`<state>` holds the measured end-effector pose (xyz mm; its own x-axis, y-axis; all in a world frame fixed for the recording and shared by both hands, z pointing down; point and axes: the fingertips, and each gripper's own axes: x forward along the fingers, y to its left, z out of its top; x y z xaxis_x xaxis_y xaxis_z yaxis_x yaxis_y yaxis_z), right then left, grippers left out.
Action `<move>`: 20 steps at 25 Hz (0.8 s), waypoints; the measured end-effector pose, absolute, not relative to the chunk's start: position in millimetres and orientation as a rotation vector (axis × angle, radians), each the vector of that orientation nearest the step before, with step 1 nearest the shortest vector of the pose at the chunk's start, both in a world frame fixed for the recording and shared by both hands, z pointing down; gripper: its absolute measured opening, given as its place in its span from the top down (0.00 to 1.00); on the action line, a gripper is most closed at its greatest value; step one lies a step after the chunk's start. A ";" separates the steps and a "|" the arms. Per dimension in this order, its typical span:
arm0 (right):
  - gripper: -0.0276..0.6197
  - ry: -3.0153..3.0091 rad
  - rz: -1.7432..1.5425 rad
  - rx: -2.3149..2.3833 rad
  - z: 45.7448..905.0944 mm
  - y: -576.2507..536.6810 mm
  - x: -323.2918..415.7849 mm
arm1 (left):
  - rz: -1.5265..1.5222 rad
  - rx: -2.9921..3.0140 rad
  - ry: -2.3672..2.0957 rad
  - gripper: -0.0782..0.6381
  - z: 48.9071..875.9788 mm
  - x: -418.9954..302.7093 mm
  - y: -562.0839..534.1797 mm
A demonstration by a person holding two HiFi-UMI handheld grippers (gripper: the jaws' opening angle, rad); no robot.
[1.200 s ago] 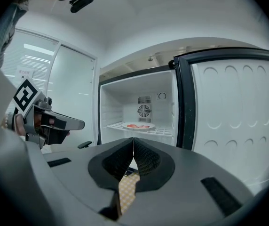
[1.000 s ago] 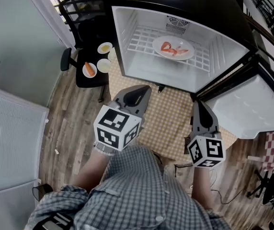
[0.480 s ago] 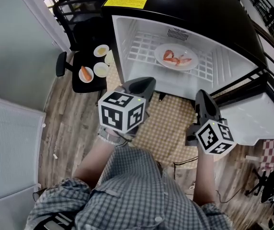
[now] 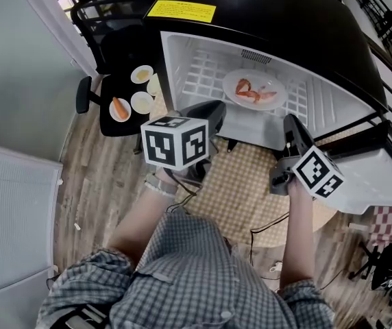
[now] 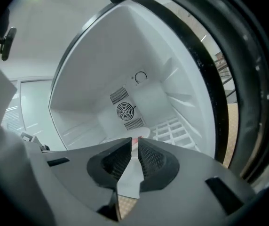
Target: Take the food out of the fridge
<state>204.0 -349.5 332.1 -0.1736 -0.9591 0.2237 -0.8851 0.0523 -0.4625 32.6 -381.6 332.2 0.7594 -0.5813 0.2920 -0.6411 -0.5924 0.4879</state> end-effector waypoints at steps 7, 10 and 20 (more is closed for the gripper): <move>0.86 2.185 -0.874 -1.920 345.4 -374.4 200.8 | 0.091 2.322 -0.891 0.79 330.3 33.9 -397.9; 0.83 2.192 -0.912 -1.916 349.5 -382.4 199.4 | 0.094 2.317 -0.893 0.77 330.9 33.0 -402.9; 0.80 2.119 -1.049 -1.954 358.2 -400.2 206.0 | 0.090 2.221 -0.899 0.71 340.3 33.2 -419.7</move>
